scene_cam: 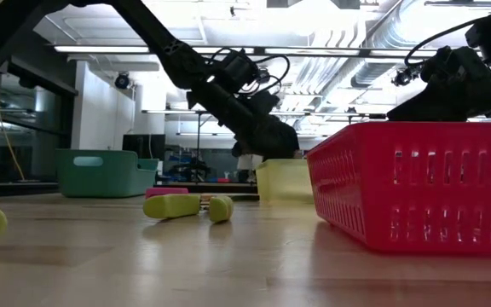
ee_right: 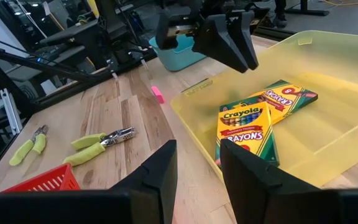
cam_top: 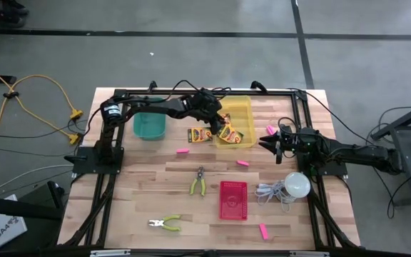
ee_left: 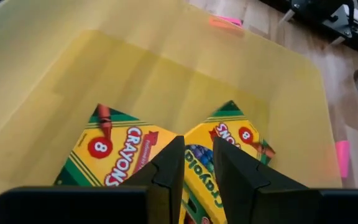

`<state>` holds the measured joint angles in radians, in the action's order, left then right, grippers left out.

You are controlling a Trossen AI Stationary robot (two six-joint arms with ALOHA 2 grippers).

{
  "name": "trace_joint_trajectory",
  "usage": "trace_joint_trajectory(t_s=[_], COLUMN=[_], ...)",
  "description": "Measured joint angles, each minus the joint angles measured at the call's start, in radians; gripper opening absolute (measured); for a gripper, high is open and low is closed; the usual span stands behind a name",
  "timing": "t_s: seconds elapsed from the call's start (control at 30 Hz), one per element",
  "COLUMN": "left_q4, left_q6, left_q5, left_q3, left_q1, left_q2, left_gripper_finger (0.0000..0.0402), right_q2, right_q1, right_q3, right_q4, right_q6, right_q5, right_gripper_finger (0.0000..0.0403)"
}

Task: Pick & Place School Supplies
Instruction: Put the crayon box into the yellow bin

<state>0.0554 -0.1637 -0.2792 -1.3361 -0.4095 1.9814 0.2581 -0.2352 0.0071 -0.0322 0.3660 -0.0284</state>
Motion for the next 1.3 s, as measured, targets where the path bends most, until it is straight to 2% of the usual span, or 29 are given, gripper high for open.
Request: trace_joint_trajectory(t_s=[0.17, 0.37, 0.7, 1.0, 1.1, 1.3], left_q4=[-0.054, -0.263, -0.496, -0.508, -0.472, -0.29], left_q6=[0.048, 0.081, 0.028, 0.019, 0.001, -0.085], left_q5=[0.026, 0.081, 0.094, 0.065, 0.069, 0.084], left_q3=[-0.001, -0.001, -0.001, 0.043, 0.121, 0.34], left_q1=[0.001, 0.024, 0.075, 0.08, 0.08, 0.079], left_q2=[-0.079, -0.19, -0.217, -0.278, -0.332, -0.456], left_gripper_finger=[0.0082, 0.0082, 0.0082, 0.0082, 0.0082, 0.0082], right_q2=[0.0, 0.0, 0.0, 0.0, 0.0, 0.0], right_q1=[0.0, 0.0, 0.0, 0.0, 0.0, 0.0], right_q3=[0.0, 0.0, 0.0, 0.0, 0.0, 0.0], right_q4=[0.0, 0.0, 0.0, 0.0, 0.0, 0.0], right_q6=[0.0, 0.0, 0.0, 0.0, 0.0, 0.0], right_q5=[0.0, 0.0, 0.0, 0.0, 0.0, 0.0], right_gripper_finger=[0.011, 0.011, 0.011, 0.011, 0.011, 0.011])
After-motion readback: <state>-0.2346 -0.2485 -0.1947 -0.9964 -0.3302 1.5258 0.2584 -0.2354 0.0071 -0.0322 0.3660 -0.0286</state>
